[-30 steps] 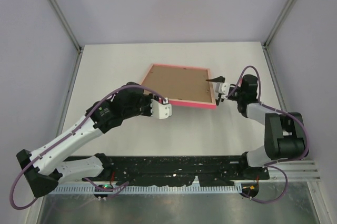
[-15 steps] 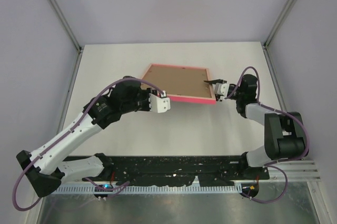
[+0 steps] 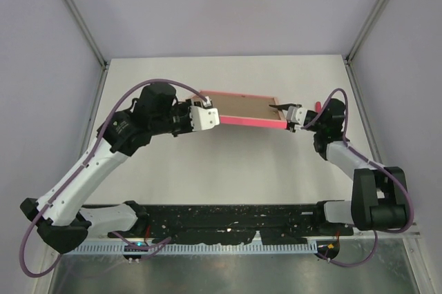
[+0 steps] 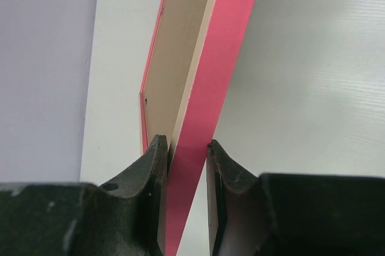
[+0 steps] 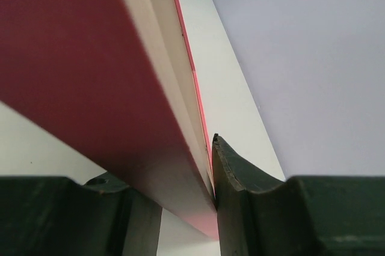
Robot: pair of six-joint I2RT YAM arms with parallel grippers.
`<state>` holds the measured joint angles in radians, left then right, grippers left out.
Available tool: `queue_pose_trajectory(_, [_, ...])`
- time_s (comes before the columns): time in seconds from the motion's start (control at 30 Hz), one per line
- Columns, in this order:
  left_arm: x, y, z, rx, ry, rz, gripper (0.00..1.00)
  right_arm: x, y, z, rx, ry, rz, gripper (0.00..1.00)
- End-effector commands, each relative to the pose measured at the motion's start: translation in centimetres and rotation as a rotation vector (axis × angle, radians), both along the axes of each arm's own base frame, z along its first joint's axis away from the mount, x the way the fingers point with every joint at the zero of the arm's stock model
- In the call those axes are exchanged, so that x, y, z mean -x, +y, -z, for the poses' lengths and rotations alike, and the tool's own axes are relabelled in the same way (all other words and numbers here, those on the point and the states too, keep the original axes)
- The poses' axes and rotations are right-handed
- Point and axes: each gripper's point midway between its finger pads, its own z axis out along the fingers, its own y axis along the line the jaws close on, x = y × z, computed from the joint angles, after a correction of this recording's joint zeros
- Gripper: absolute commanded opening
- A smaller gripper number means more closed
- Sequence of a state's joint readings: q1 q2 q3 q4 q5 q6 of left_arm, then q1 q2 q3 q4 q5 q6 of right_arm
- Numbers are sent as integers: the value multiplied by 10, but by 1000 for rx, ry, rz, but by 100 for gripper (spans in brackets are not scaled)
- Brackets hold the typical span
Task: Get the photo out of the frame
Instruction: Turn over the photo frame at the center of the board.
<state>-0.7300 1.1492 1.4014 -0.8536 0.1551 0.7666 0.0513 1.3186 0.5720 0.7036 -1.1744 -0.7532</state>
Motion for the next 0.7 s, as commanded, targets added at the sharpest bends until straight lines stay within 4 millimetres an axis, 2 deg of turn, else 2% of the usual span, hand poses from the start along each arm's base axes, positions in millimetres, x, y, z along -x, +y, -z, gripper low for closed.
queue_pose_trajectory(0.0, [2, -23, -32, 192, 74, -9, 2, 44, 22, -20, -36, 55, -194, 21])
queue_pose_trajectory(0.13, [-1, -23, -42, 234, 119, -28, 4, 57, 24, -27, -39, 95, -227, 14])
queue_pose_trajectory(0.17, [-1, -24, -44, 242, 132, -28, 5, 59, 25, -34, -43, 101, -230, 14])
queue_pose_trajectory(0.33, [-5, -29, -51, 283, 173, -43, 8, 71, 28, -44, -62, 235, -256, 10])
queue_pose_trajectory(0.37, [-3, -31, -54, 295, 184, -39, 10, 71, 29, -54, -63, 235, -258, 8])
queue_pose_trajectory(0.4, [-3, -31, -55, 300, 191, -41, 11, 71, 30, -50, -66, 297, -242, 8])
queue_pose_trajectory(0.43, [-4, -33, -58, 311, 192, -40, 14, 70, 32, -59, -75, 323, -226, 8])
queue_pose_trajectory(0.47, [-4, -34, -61, 320, 196, -41, 17, 66, 33, -57, -82, 386, -185, 8])
queue_pose_trajectory(0.5, [-4, -34, -64, 332, 198, -45, 23, 64, 34, -67, -86, 395, -176, 8])
queue_pose_trajectory(0.53, [-5, -35, -66, 341, 206, -46, 25, 68, 36, -63, -79, 459, -176, 8])
queue_pose_trajectory(0.6, [-4, -36, -72, 359, 213, -45, 30, 68, 37, -69, -84, 531, -164, 8])
queue_pose_trajectory(0.67, [-5, -37, -79, 378, 209, -46, 40, 69, 38, -76, -95, 591, -161, 8])
